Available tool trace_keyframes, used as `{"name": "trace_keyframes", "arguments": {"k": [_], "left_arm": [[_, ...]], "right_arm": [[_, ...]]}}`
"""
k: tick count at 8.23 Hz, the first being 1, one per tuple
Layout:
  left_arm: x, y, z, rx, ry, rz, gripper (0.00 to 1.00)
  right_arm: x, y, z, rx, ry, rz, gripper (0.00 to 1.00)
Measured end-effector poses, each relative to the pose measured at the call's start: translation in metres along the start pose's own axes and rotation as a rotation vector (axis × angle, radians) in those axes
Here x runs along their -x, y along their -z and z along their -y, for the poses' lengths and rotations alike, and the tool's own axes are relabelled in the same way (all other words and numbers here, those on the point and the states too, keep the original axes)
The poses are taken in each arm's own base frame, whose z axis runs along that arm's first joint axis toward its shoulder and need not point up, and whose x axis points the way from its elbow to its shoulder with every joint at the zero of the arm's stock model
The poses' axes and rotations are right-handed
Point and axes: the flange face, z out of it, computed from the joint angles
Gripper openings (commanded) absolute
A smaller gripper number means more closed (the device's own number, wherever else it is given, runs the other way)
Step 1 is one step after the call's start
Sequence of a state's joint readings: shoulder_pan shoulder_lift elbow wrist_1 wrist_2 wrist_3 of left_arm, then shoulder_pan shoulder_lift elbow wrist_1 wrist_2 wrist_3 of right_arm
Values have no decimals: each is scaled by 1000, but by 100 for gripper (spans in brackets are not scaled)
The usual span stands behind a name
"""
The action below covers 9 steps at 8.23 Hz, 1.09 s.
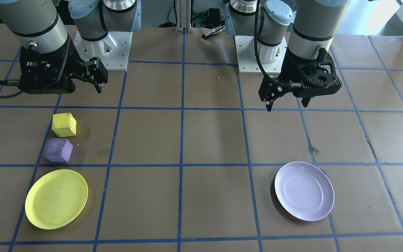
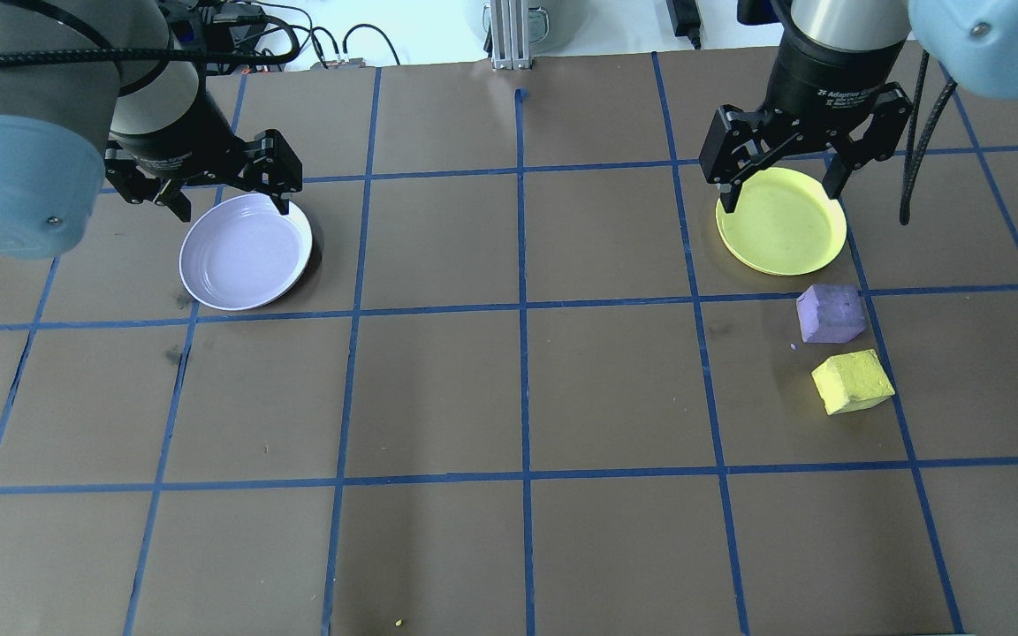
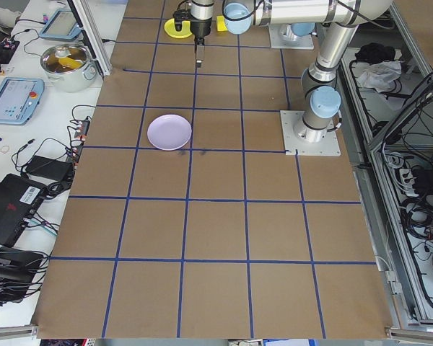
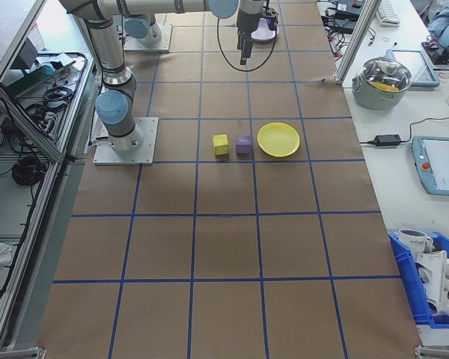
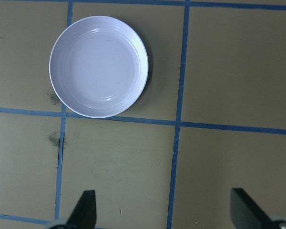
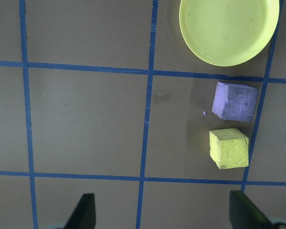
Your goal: Sort blocks by color into plates
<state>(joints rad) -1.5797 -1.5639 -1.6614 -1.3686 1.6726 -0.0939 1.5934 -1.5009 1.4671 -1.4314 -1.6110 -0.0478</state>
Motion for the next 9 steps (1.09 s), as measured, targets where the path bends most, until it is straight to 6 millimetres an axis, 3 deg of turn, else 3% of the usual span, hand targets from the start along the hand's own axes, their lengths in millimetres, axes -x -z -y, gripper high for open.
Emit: {"name": "trace_keyframes", "arguments": {"k": [5,7,9], "left_arm": [[0,1,-1,0,0,0,100],[1,2,-2,2,0,2,100],[1,2,-2,2,-1,3,100]], "right_arm": [[-2,-10,3,2,7,0,100],[-24,-40,13,-1,69,-16,100],[-74,-95,16,-17,110,-39,100]]}}
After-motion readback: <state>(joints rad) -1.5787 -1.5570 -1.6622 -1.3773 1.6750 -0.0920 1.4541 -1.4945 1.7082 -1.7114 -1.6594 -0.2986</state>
